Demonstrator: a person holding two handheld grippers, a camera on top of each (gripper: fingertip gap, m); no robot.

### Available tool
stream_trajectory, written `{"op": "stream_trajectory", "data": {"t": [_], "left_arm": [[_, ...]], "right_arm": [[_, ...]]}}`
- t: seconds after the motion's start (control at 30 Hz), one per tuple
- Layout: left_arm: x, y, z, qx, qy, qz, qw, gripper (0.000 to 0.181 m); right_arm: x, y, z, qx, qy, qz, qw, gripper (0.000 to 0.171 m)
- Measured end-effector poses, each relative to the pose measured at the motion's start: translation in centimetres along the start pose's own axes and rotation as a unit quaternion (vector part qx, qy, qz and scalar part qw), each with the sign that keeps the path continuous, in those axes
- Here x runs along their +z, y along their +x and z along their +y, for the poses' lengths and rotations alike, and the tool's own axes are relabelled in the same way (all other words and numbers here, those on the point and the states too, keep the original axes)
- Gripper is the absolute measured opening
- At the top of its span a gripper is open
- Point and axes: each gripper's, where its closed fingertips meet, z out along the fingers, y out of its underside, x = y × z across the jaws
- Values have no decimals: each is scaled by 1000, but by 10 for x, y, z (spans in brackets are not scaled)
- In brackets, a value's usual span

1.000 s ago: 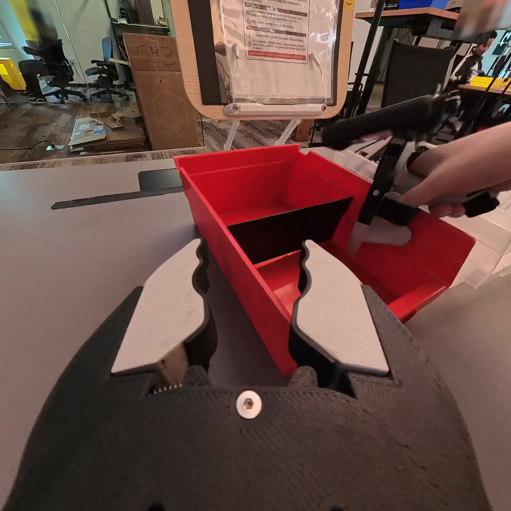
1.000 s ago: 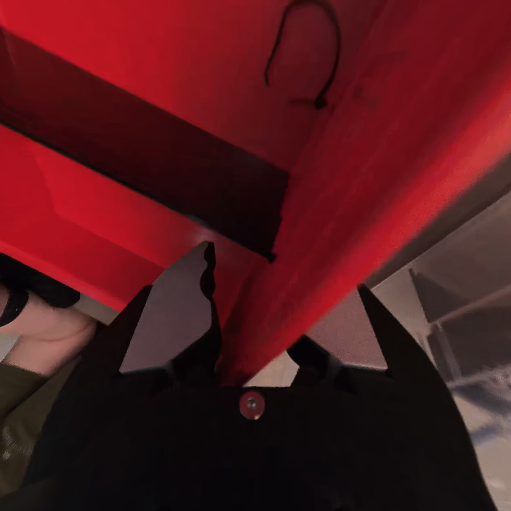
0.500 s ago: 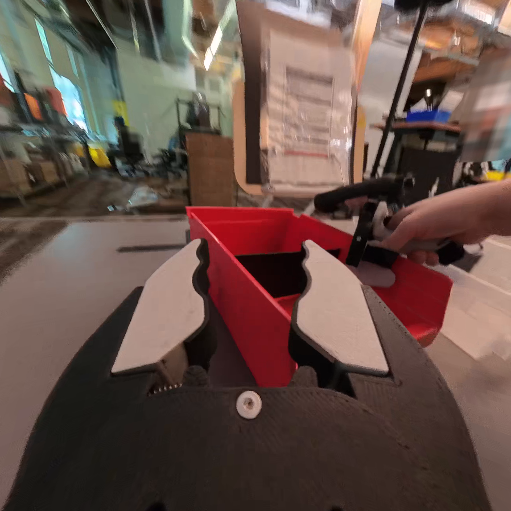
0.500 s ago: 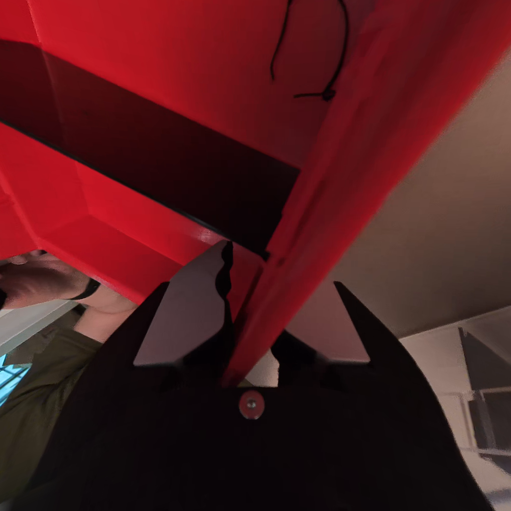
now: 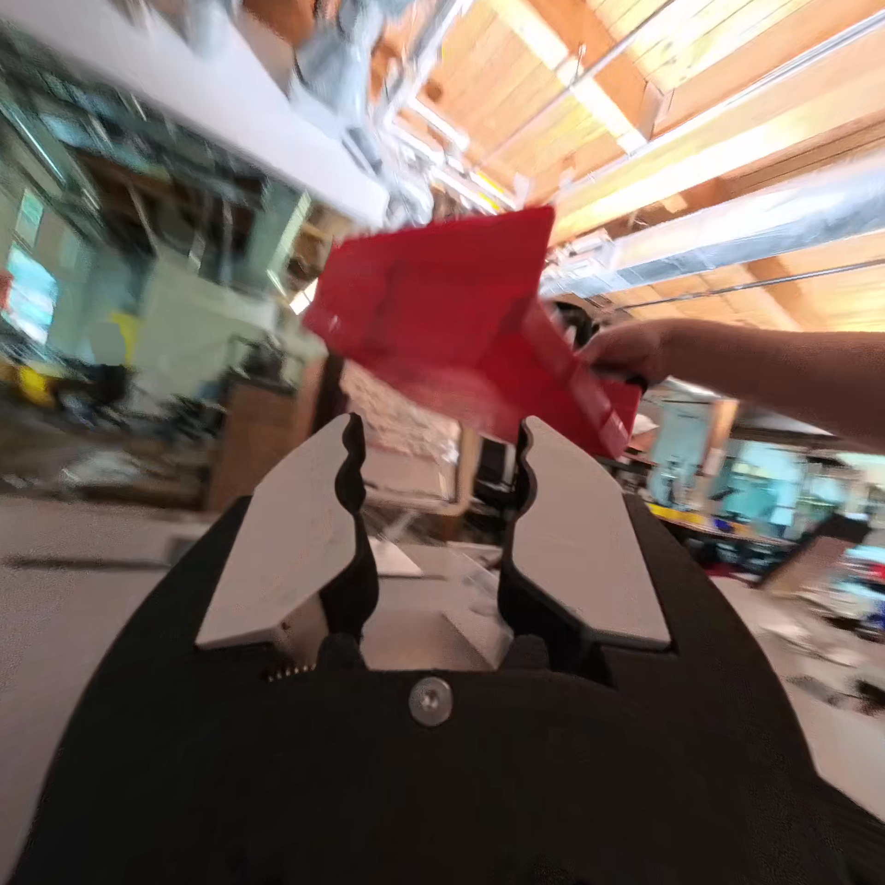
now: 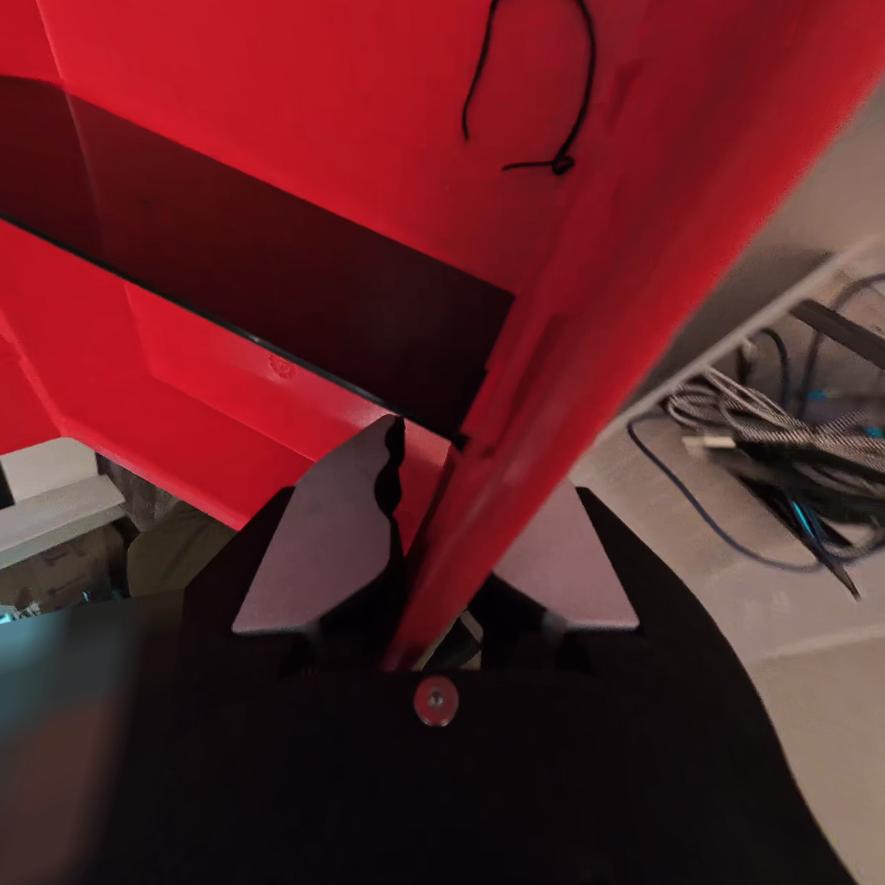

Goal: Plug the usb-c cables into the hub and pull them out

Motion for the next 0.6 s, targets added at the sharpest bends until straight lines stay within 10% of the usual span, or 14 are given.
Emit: {"op": "stream_trajectory", "data": {"t": [0.23,0.37,0.6], "left_arm": [[73,58,180,-191,-380,124,897,79],[88,82,270,-128,-534,119,827,93],[79,124,328,-108,-679,155,709,85]], "right_arm": [[-118,81,77,66,110,24,991,27],[-148,159,143,106,153,35,982,27],[-144,296,273,166,179,108,964,27]]}}
